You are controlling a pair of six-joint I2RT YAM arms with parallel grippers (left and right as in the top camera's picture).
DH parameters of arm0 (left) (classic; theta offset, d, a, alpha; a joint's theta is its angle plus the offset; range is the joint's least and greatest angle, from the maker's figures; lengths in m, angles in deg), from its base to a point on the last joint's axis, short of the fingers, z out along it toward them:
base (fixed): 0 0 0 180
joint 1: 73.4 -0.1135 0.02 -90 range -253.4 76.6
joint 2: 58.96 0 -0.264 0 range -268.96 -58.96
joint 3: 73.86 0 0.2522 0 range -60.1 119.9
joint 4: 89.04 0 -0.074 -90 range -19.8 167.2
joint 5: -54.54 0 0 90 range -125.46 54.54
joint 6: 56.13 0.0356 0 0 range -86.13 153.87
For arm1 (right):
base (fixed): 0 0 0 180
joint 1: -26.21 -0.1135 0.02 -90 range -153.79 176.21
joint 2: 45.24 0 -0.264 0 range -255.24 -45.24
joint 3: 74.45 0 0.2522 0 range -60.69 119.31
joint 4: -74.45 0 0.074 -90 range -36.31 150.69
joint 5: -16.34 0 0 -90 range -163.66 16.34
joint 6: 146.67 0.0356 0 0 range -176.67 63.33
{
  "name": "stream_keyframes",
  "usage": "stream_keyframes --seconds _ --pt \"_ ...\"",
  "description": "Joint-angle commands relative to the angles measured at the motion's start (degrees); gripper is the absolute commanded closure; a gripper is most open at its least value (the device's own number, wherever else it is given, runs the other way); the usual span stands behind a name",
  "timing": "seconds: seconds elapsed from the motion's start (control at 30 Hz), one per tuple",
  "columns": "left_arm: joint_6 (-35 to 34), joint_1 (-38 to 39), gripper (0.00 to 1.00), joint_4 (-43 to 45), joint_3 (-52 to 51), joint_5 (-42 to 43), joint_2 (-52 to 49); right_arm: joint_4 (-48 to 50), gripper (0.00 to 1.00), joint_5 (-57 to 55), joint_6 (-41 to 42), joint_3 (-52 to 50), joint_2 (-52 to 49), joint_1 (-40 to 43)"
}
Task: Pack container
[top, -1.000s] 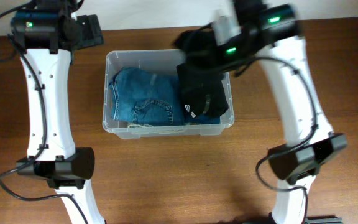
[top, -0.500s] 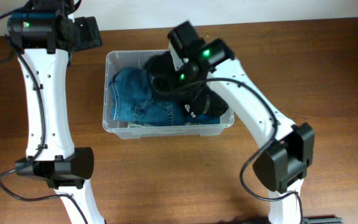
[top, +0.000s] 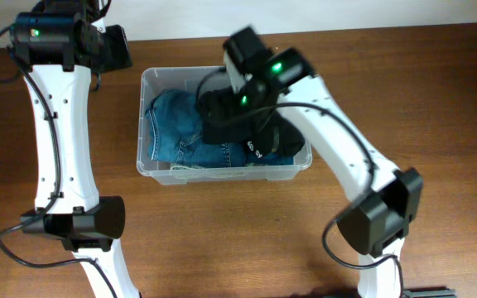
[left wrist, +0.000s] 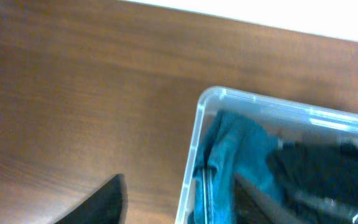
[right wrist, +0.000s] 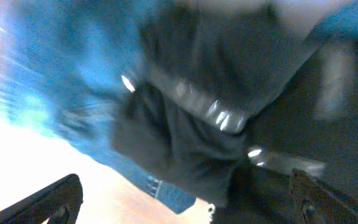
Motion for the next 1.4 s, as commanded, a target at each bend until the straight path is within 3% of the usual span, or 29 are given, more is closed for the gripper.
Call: stream_keyframes --seconds 0.0,0.1,0.17,0.5,0.93,1.17,1.37 --pt "0.3 1.1 0.66 -1.5 -3.0 3.0 -0.7 -3.3 0.02 -2.1 -4.0 11.5 4.7 2.2" --pt "0.3 2.6 0.92 -2.0 -8.2 3.1 -0.7 -5.7 0.01 -2.6 -4.9 14.4 4.7 4.4" --pt "0.2 3.8 0.99 -1.4 -13.1 4.9 -0.7 -7.4 0.02 -2.6 -4.8 14.4 4.7 6.2" --pt "0.3 9.7 0.99 9.7 -32.4 6.2 -0.7 -12.9 0.02 -2.7 -5.0 13.6 4.6 11.0" --pt "0.3 6.5 0.99 30.9 -55.7 5.7 -0.7 -13.7 0.02 -4.2 -5.3 11.3 4.5 11.0" --pt "0.3 5.3 0.99 29.8 -52.3 5.7 -0.6 -13.6 0.02 -4.4 -6.8 11.4 4.5 12.3" --pt "2.1 5.5 0.99 19.1 -36.9 5.7 -0.6 -14.7 0.01 -4.1 -6.8 13.9 4.6 14.3"
